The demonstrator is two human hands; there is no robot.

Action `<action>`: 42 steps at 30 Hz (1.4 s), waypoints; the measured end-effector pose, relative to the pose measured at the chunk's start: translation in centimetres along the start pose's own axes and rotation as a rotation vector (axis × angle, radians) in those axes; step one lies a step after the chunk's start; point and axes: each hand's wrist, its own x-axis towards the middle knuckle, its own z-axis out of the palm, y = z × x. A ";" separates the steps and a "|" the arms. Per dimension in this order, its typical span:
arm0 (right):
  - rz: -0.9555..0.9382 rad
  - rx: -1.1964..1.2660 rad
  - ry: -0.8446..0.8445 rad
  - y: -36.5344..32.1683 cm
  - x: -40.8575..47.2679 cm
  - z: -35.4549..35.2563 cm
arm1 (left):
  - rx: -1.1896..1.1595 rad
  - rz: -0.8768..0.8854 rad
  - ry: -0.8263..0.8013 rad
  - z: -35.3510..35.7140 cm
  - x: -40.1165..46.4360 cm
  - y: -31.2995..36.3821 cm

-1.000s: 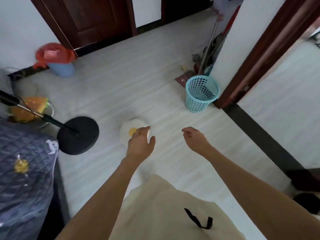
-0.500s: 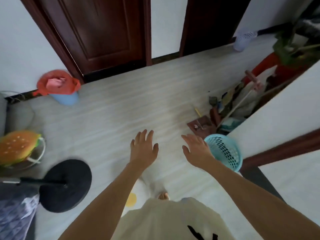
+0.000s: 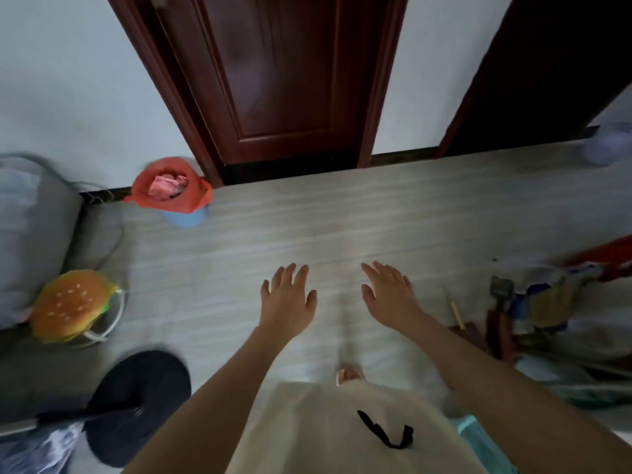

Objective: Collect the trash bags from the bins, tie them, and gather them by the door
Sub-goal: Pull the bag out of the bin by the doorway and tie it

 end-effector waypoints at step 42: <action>0.141 0.432 -0.268 -63.1 70.5 -4.0 | -0.265 -0.272 -0.021 -39.6 57.9 -63.5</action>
